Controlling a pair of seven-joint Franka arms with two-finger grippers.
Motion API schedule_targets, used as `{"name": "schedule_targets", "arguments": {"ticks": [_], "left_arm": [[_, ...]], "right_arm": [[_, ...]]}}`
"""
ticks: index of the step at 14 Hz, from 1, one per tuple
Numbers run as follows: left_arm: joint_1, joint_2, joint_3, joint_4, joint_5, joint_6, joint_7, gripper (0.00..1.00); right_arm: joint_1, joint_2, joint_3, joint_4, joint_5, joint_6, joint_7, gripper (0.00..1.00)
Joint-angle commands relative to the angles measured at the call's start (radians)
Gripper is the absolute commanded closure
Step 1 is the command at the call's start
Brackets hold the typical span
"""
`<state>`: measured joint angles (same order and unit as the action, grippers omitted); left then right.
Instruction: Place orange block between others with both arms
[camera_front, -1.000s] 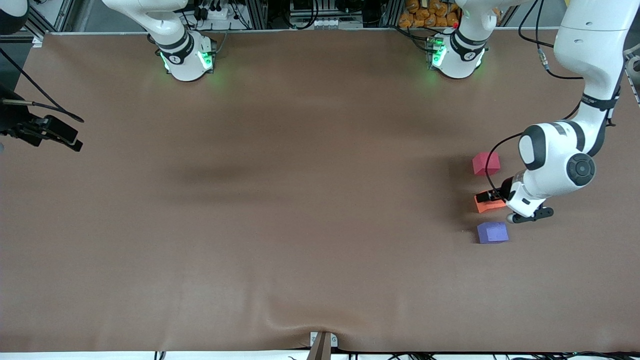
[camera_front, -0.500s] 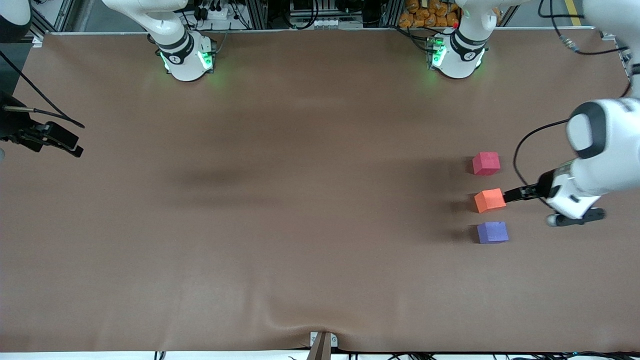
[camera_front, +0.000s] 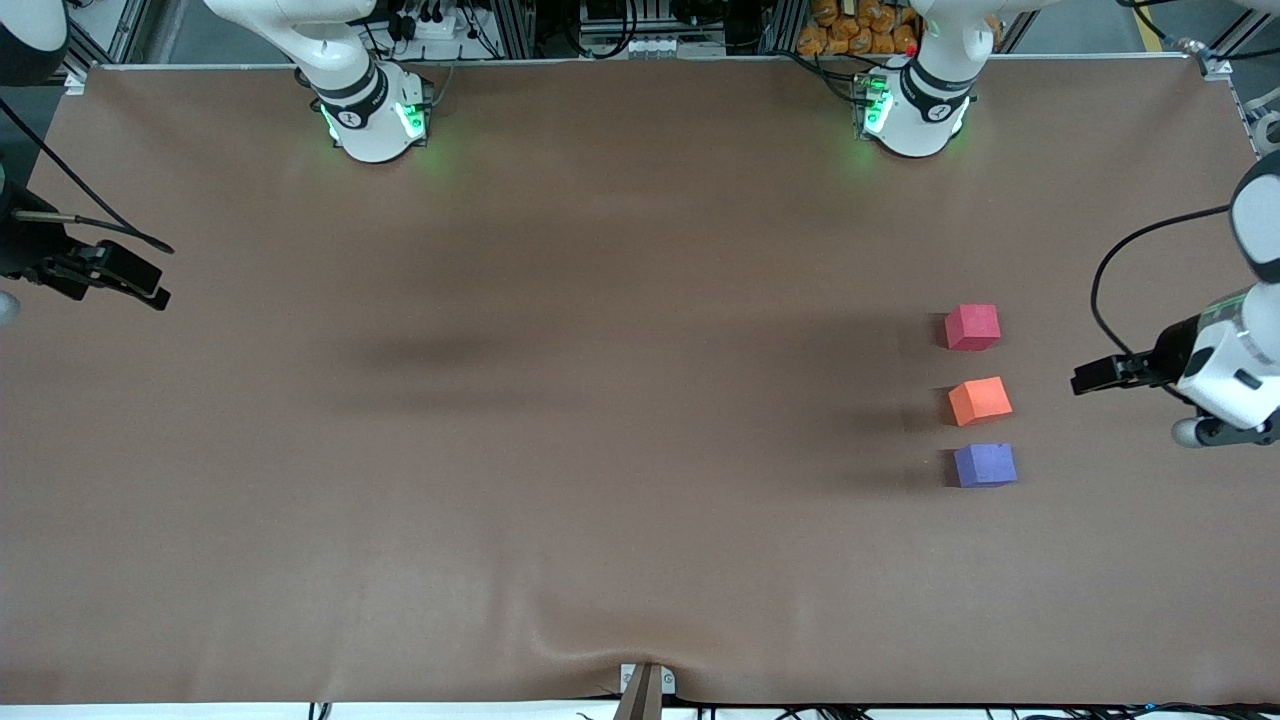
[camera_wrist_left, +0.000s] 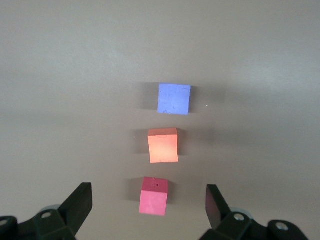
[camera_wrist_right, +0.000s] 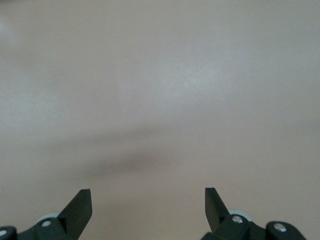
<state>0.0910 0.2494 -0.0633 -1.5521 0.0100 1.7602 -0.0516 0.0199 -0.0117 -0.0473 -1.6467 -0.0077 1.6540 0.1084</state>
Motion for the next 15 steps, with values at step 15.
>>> {"name": "schedule_targets", "arguments": {"ticks": [15], "left_arm": [[-0.079, -0.352, -0.013, -0.134, -0.035, -0.134, 0.003, 0.00]], "right_arm": [[0.020, -0.030, 0.001, -0.001, -0.028, -0.076, -0.001, 0.00]]}}
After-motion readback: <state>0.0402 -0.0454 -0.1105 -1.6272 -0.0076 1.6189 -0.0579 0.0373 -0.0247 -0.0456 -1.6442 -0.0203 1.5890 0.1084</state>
